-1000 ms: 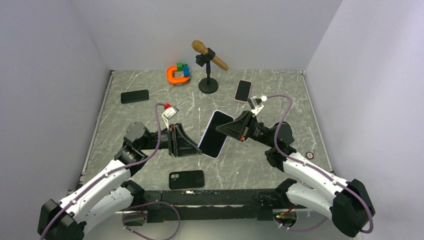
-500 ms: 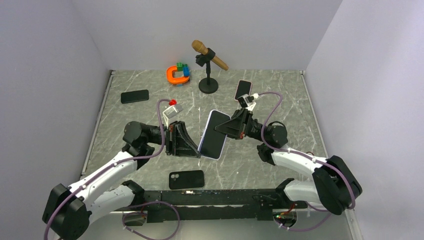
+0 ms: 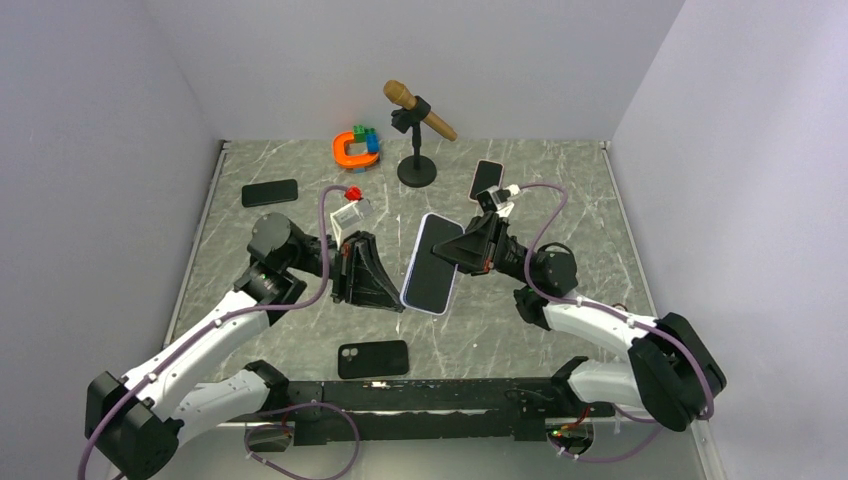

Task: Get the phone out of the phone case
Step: Remove the phone case from the phone.

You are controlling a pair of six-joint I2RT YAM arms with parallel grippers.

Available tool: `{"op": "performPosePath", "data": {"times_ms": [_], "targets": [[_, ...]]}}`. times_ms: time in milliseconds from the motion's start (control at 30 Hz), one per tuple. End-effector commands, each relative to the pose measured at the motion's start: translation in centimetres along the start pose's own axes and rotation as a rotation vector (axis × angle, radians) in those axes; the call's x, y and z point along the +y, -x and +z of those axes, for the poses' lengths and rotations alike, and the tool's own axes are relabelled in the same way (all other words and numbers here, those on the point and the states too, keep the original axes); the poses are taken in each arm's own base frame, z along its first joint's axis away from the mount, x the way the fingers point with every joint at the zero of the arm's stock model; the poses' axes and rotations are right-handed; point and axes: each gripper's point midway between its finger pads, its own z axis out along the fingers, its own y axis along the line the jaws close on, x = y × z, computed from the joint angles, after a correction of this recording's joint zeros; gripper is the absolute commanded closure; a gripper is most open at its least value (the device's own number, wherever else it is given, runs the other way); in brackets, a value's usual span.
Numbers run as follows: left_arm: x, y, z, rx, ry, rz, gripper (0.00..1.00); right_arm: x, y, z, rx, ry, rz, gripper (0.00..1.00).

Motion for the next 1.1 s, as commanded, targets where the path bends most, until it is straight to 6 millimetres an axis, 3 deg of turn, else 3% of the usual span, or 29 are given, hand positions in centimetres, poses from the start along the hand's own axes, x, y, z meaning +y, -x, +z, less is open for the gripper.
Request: {"op": "performPosePath", "data": {"times_ms": [0, 67, 133, 267, 500, 667, 767, 900, 1067], "targets": [[4.6, 1.0, -0.2, -0.12, 0.205, -0.057, 0.76, 5.4, -2.9, 1.3, 0.088, 0.122, -0.21, 1.0], [3.8, 0.4, -0.5, -0.121, 0.203, -0.035, 0.54, 5.6, -2.8, 1.1, 0.068, 0.11, -0.24, 1.0], [3.1, -0.3, -0.9, -0.12, 0.219, -0.005, 0.38, 5.5, -2.4, 1.1, 0.046, 0.079, -0.262, 1.0], [1.5, -1.2, -1.4, -0.141, 0.214, 0.051, 0.23, 5.1, -2.0, 1.1, 0.02, 0.037, -0.291, 1.0], [-1.4, -0.2, -1.0, -0.208, 0.116, 0.077, 0.02, 4.9, -1.7, 1.3, 0.013, 0.067, -0.268, 1.0], [-1.3, -0.5, -0.3, -0.184, 0.109, 0.073, 0.02, 4.4, -1.6, 1.3, 0.0, 0.063, -0.258, 1.0], [-1.1, -0.8, -0.2, -0.175, 0.098, 0.063, 0.09, 4.6, -1.6, 1.2, 0.001, 0.073, -0.254, 1.0], [-0.6, -0.9, 0.0, -0.176, 0.094, 0.052, 0.28, 4.8, -1.8, 1.2, 0.01, 0.083, -0.253, 1.0], [0.2, -0.6, 0.2, -0.176, 0.102, 0.025, 0.36, 5.1, -2.1, 1.1, 0.018, 0.09, -0.257, 1.0]]}}
